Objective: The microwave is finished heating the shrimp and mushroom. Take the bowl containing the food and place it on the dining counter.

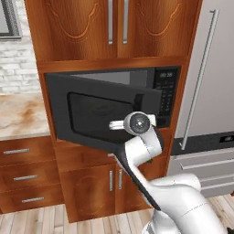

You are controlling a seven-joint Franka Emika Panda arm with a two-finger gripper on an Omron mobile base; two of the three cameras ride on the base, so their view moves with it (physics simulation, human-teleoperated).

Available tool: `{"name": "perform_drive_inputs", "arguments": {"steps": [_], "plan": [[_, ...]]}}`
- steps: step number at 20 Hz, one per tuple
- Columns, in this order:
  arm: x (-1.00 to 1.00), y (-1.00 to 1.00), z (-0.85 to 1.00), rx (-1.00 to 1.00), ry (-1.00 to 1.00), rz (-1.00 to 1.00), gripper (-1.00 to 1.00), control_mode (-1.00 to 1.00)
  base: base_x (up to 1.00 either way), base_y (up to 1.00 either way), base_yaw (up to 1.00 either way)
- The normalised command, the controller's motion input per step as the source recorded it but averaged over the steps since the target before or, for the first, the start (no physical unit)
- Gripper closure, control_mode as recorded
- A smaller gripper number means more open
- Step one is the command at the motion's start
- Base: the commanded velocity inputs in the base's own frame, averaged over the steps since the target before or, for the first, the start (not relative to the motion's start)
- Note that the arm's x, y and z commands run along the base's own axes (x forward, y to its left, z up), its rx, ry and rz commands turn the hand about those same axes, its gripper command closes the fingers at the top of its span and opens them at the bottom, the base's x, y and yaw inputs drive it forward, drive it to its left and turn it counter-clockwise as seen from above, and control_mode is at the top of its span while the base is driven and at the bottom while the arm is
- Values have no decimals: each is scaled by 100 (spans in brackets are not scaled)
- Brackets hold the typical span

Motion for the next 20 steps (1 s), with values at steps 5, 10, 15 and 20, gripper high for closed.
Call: {"name": "perform_drive_inputs", "arguments": {"steps": [5, 10, 15, 20], "plan": [[-100, 92, 7, -3, -14, 0, -100, -100, 0, 0, 0], [-100, 22, -91, 0, -4, 0, -100, -100, 0, 0, 0], [-100, -76, 3, 4, -18, 1, -100, -100, 0, 0, 0], [-85, -100, 43, 26, -10, 11, -100, -100, 0, 0, 0]]}}
